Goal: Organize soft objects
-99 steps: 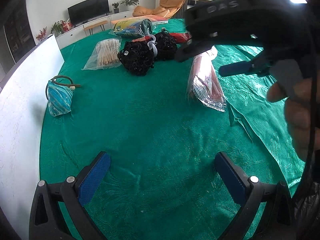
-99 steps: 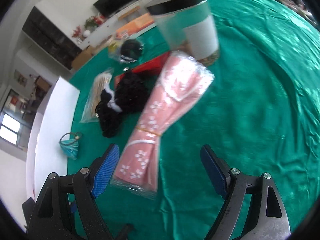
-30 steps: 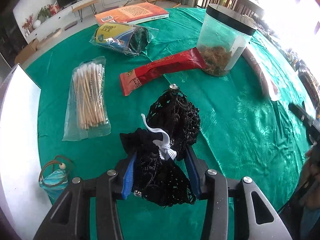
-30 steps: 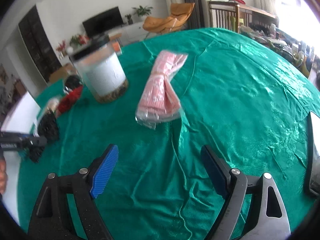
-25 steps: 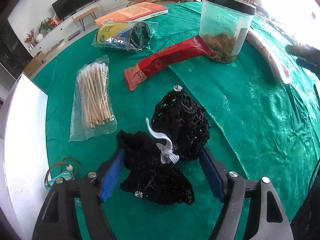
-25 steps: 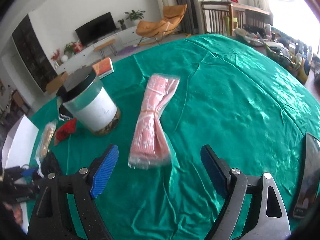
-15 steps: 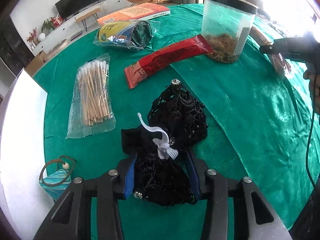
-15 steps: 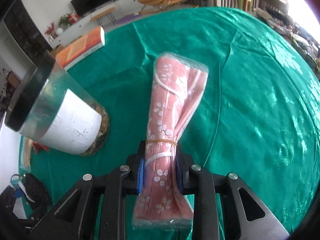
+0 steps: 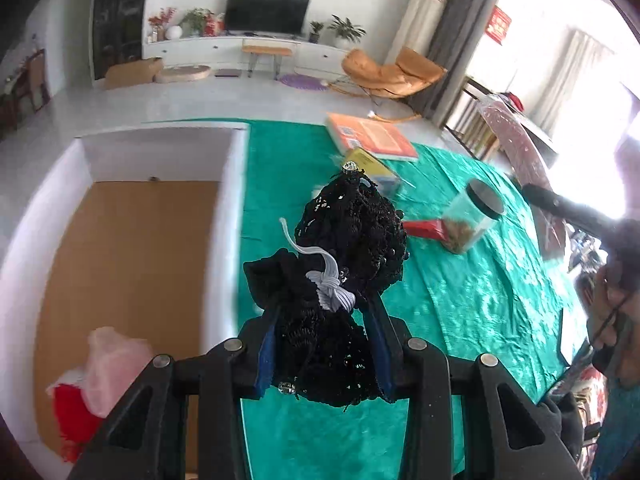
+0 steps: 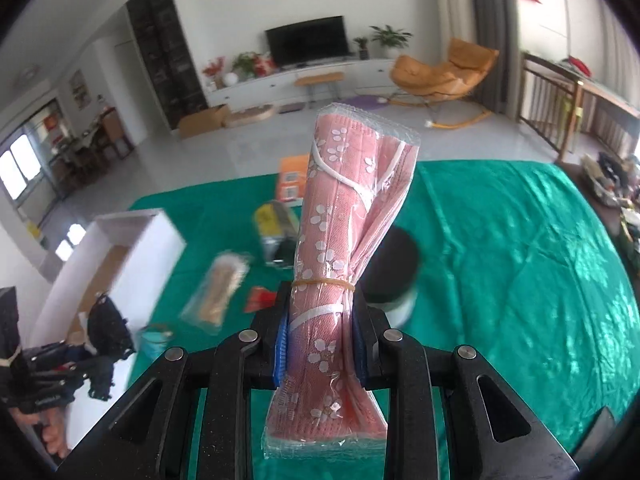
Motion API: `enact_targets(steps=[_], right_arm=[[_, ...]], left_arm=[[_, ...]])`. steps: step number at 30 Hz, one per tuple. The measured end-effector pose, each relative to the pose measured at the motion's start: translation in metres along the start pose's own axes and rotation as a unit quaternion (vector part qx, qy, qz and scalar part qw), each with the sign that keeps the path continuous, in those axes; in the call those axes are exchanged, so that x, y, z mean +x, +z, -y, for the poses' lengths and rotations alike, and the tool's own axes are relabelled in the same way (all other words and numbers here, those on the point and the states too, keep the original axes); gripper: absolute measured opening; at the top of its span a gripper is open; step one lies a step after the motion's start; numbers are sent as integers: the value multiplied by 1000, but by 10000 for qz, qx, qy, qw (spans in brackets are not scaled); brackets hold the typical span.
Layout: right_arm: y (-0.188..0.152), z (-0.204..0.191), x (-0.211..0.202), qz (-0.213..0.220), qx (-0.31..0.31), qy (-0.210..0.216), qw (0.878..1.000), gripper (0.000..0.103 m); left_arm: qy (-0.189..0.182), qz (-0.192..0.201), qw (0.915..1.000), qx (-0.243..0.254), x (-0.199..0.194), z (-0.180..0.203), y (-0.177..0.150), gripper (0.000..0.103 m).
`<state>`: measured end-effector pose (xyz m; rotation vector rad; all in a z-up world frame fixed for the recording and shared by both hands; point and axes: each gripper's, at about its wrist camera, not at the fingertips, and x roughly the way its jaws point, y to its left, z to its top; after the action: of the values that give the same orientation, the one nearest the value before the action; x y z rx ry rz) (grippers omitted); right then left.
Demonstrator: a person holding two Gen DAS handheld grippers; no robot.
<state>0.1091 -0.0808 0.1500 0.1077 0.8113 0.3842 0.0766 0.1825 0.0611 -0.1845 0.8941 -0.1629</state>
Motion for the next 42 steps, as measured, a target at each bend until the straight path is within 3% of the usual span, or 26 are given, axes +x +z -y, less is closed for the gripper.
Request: enact_targets(steps=[5, 6, 7, 8, 9, 10, 13, 15, 17, 20, 23, 27, 29, 32, 38, 39, 42], right_arm=[[-18, -144, 14, -340, -427, 1540, 9866, 28], [-24, -169, 18, -445, -457, 1835, 9809, 28], [-30, -192, 25, -542, -476, 2115, 9747, 34], [-36, -213, 31, -612, -480, 2358, 9687, 38], [-43, -230, 39, -690, -492, 2574, 9626, 58], [-50, -240, 46, -807, -512, 2689, 9584, 79], [-64, -241, 58, -911, -490, 2630, 9592, 78], [-69, -217, 61, -749, -498, 2246, 9703, 78], [-77, -180, 60, -495, -536, 1597, 9845, 78], [-102, -117, 69, -300, -562, 196, 9978, 78], [-135, -42, 86, -460, -371, -1195, 9911, 78], [-183, 26, 84, -532, 5, -2156, 9750, 78], [-190, 50, 74, -367, 318, -2150, 9754, 78], [-185, 68, 70, -353, 756, -2303, 9695, 79], [-191, 74, 60, -343, 802, -2270, 9700, 83], [-191, 74, 60, -345, 798, -2266, 9701, 83], [-193, 75, 60, -343, 798, -2261, 9702, 83]], left_arm=[[1329, 250, 9897, -465, -56, -86, -24, 43], [1639, 239, 9843, -606, -60, -101, -34, 57], [1869, 210, 9793, -745, -62, -114, -43, 82], [2030, 181, 9750, -887, -63, -126, -52, 94], [2119, 218, 9718, -1014, -64, -134, -61, 103], [2145, 280, 9699, -1116, -66, -140, -68, 103], [2115, 423, 9690, -1206, -67, -142, -75, 103], [2013, 551, 9715, -1124, -65, -132, -73, 103], [1733, 683, 9778, -962, -62, -114, -69, 103], [1154, 818, 9884, -558, -53, -67, -61, 103], [565, 650, 9963, -20, -29, -7, -64, 103], [-79, -20, 9989, 467, 31, 62, -90, 103], [-224, -280, 9977, 579, 68, 85, -102, 103], [11, -527, 9965, 653, 113, 101, -106, 103], [396, -580, 9935, 901, 163, 106, -105, 103], [547, -435, 9918, 1066, 165, 108, -108, 103], [528, -382, 9917, 1109, 164, 109, -112, 103]])
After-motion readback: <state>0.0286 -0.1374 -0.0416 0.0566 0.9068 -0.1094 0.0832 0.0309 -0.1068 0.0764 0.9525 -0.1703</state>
